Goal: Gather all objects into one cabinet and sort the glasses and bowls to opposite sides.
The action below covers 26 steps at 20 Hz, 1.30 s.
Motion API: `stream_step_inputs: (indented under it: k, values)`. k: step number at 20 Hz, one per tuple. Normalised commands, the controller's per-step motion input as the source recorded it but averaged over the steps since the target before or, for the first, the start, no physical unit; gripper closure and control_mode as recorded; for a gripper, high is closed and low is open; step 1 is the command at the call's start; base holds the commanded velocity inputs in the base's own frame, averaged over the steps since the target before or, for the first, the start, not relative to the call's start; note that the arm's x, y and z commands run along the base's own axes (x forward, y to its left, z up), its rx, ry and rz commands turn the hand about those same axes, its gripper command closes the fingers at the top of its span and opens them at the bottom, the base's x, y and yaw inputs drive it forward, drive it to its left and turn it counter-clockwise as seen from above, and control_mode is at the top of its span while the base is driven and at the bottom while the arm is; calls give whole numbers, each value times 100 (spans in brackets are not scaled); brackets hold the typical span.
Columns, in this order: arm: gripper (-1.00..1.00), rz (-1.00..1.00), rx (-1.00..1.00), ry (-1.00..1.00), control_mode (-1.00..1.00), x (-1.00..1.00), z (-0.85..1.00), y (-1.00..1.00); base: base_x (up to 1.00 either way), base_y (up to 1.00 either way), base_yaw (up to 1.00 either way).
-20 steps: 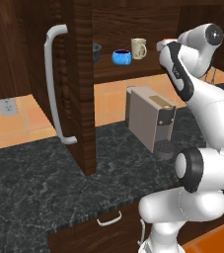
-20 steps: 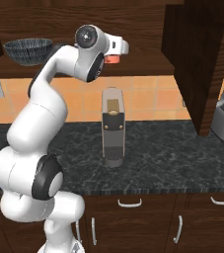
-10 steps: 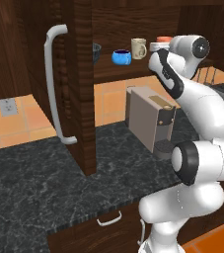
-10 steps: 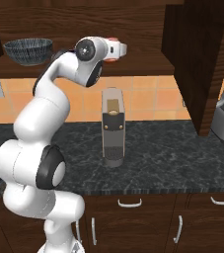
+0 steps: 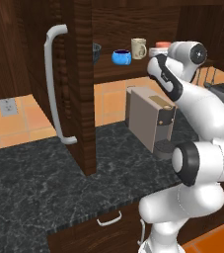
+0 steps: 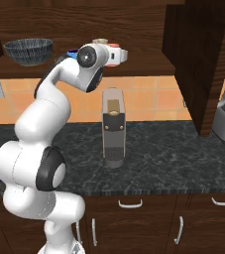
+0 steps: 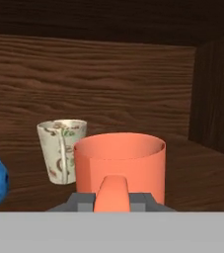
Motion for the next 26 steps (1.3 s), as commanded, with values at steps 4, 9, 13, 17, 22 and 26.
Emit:
stream_step_inputs:
  k: [4, 9, 13, 17, 22, 26]
  values:
    - [100, 0, 0, 0, -100, 4, -22, -4, 0, 0, 0]
    - [100, 0, 0, -5, -100, 29, -9, -1, 0, 0, 0]
    - [100, 0, 0, -18, -100, 91, 0, -8, 0, 0, 0]
    - [100, 0, 0, 0, -100, 1, 0, -3, 0, 0, 0]
    - [100, 0, -1, 14, -100, 0, -32, -4, 0, 0, 0]
    - [-100, 0, 0, 11, -100, 0, -24, 0, 0, 0, 0]
